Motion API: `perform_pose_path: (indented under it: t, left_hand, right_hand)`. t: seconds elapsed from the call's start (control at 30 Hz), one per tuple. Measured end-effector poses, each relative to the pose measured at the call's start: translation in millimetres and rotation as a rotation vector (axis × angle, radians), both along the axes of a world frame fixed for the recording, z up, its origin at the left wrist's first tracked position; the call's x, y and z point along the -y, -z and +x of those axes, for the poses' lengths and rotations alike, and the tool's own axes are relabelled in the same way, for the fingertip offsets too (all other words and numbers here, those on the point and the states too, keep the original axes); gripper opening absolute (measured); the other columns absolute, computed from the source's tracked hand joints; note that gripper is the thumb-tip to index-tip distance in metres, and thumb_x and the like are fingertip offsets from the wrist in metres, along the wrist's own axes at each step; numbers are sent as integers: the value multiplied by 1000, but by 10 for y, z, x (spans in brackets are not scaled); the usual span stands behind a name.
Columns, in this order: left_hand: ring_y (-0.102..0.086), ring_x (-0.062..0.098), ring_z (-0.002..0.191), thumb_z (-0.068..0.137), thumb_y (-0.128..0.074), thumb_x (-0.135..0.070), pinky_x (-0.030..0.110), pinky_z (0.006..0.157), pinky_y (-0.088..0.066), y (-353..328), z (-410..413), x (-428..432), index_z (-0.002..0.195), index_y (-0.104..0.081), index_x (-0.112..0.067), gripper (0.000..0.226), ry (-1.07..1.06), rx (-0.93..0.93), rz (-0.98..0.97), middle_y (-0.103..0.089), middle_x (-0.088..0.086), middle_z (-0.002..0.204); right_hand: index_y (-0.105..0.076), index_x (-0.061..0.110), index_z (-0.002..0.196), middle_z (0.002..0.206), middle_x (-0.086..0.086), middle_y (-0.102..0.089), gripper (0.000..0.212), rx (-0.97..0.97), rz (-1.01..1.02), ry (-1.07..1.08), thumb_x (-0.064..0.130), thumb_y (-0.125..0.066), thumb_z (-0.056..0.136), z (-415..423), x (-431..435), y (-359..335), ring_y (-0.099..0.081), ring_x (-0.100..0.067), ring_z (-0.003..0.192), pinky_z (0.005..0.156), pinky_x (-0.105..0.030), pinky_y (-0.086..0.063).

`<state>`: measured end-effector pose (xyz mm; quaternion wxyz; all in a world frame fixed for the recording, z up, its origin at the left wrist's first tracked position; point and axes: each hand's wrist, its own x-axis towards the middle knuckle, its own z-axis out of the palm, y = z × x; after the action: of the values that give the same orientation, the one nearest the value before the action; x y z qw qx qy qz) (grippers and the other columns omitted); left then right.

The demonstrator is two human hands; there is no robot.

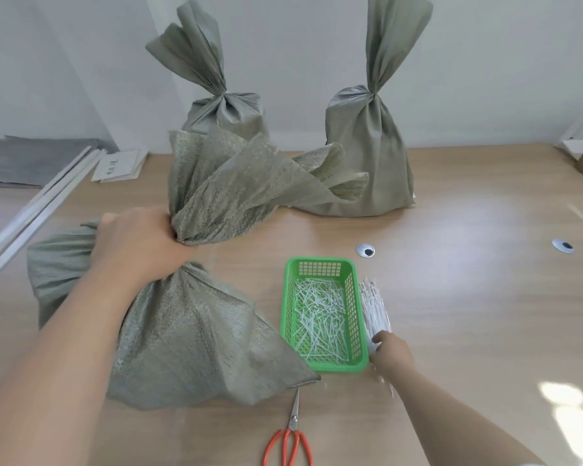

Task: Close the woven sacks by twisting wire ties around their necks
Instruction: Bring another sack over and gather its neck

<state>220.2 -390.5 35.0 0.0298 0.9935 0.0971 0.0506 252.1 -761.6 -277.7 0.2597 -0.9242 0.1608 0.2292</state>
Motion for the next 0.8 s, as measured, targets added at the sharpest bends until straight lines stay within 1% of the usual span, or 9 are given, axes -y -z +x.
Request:
perform_pose_path:
  t: [0.1,0.2,0.27,0.37,0.47,0.53,0.67,0.73,0.8]
  left_hand:
    - [-57,25,78,44,-17,-91,37,83,-39,10,11,-20,65,-62,-24,83,4,-9,21,-61,-1,67]
    - [-57,25,79,45,-18,-90,38,87,-41,35,36,-52,65,-62,-23,82,12,-9,42,-62,-1,67]
    - [-56,25,79,45,-19,-90,38,87,-41,45,40,-59,65,-62,-24,82,16,-3,51,-61,-2,67]
    - [-55,25,76,44,-21,-89,37,84,-40,50,42,-62,64,-61,-22,81,13,9,44,-60,-2,65]
    - [-57,25,76,45,-24,-89,38,85,-42,68,42,-87,64,-60,-22,78,19,39,36,-60,-1,65]
    - [-57,25,78,47,-26,-91,39,86,-42,90,50,-111,66,-60,-23,78,22,50,45,-61,-1,68]
    - [-60,24,82,51,-29,-93,40,88,-42,135,59,-143,70,-61,-25,77,20,60,61,-63,-2,71]
    - [-59,24,81,54,-33,-94,40,88,-42,144,62,-150,70,-61,-25,75,10,56,67,-62,-3,71]
    - [-58,24,80,62,-43,-91,39,87,-41,151,60,-150,67,-60,-25,69,3,65,72,-61,-3,69]
  right_hand:
    - [-63,19,111,103,-8,-69,30,19,-70,-52,13,-48,85,-23,-72,16,-70,-27,86,76,-33,-58]
    - [-63,18,102,95,-7,-68,28,25,-116,-66,12,-43,83,-36,-98,40,-69,-28,81,74,-36,-59]
    - [-64,18,99,91,-7,-69,29,22,-132,-66,9,-43,81,-32,-88,61,-70,-27,80,74,-35,-59]
    - [-66,18,89,80,-5,-71,21,14,-113,-50,12,-47,81,-19,-52,76,-71,-25,71,71,-34,-60]
    - [-67,16,80,67,-2,-72,16,7,-104,-29,12,-52,82,-40,-28,30,-70,-18,58,60,-28,-58]
    - [-71,13,81,66,-1,-72,13,11,-107,-27,13,-58,83,-66,-14,13,-68,-15,59,57,-25,-53]
    - [-67,16,82,76,-3,-73,6,22,-114,-18,22,-65,83,-107,3,69,-67,-22,78,67,-27,-53]
    - [-67,15,77,73,-4,-72,9,15,-117,-3,23,-65,82,-113,12,128,-68,-24,77,67,-28,-55]
    - [-68,13,72,67,-4,-71,11,6,-123,-2,19,-62,79,-112,18,176,-69,-23,71,65,-29,-58]
